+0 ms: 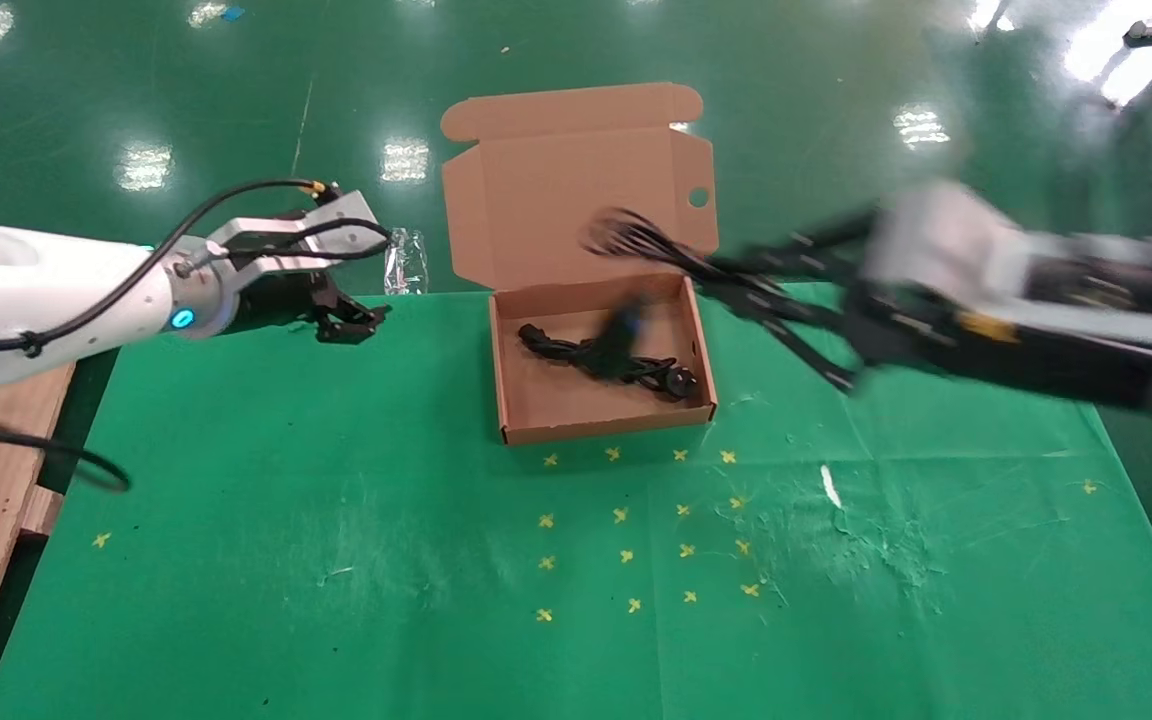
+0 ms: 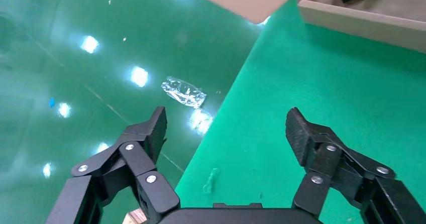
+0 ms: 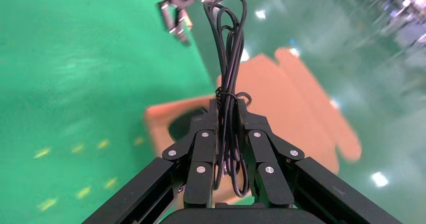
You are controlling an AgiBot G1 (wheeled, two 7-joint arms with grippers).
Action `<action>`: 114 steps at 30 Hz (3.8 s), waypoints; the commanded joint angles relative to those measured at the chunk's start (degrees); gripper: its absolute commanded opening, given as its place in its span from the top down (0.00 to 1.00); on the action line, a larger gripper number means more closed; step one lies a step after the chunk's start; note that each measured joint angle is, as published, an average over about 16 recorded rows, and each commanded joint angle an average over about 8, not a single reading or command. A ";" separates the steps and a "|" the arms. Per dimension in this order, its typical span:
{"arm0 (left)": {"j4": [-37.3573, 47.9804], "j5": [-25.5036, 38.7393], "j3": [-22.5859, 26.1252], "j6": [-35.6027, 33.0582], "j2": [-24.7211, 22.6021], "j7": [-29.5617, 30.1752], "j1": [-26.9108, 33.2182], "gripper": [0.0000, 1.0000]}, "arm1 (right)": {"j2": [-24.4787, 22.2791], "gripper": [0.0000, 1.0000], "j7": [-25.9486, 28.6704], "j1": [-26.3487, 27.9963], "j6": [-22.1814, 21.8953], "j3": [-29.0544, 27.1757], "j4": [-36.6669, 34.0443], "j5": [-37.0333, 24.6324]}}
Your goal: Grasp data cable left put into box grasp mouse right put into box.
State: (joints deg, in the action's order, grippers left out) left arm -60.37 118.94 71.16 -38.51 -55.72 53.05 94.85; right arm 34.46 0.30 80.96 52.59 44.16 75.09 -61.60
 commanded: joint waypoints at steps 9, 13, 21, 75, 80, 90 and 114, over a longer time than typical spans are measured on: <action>0.27 -0.67 -0.02 0.07 0.04 -0.72 0.06 0.00 | 16.64 1.00 16.42 11.62 -0.92 11.36 -10.88 -19.79; 0.36 -0.79 -0.02 0.09 0.02 -0.86 0.08 0.00 | 18.75 1.00 20.10 12.83 0.09 13.71 -13.91 -23.33; 0.46 -0.97 -0.04 0.11 0.11 -1.01 0.11 0.00 | 19.20 0.43 19.35 10.81 -0.57 14.49 -14.48 -23.73; -0.87 -8.58 -5.52 -4.55 2.14 -5.13 -3.24 0.00 | 8.95 0.00 14.38 -5.88 17.77 -8.85 -7.22 0.24; -2.01 -14.94 -10.13 -8.51 3.86 -8.59 -6.03 0.00 | 7.41 0.00 13.66 -8.36 20.58 -12.39 -6.17 3.82; -4.29 -27.58 -19.28 -16.38 7.29 -15.45 -11.58 0.00 | 4.35 0.00 12.23 -13.29 26.18 -19.42 -4.09 10.93; -9.77 -57.99 -41.32 -35.31 15.53 -31.95 -24.92 0.00 | 0.56 0.00 10.41 -19.36 33.12 -28.07 -1.56 19.77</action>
State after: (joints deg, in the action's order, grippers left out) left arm -70.15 60.92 29.83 -73.83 -40.18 21.09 69.93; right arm 35.01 10.71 61.60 85.70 16.08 73.52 -41.83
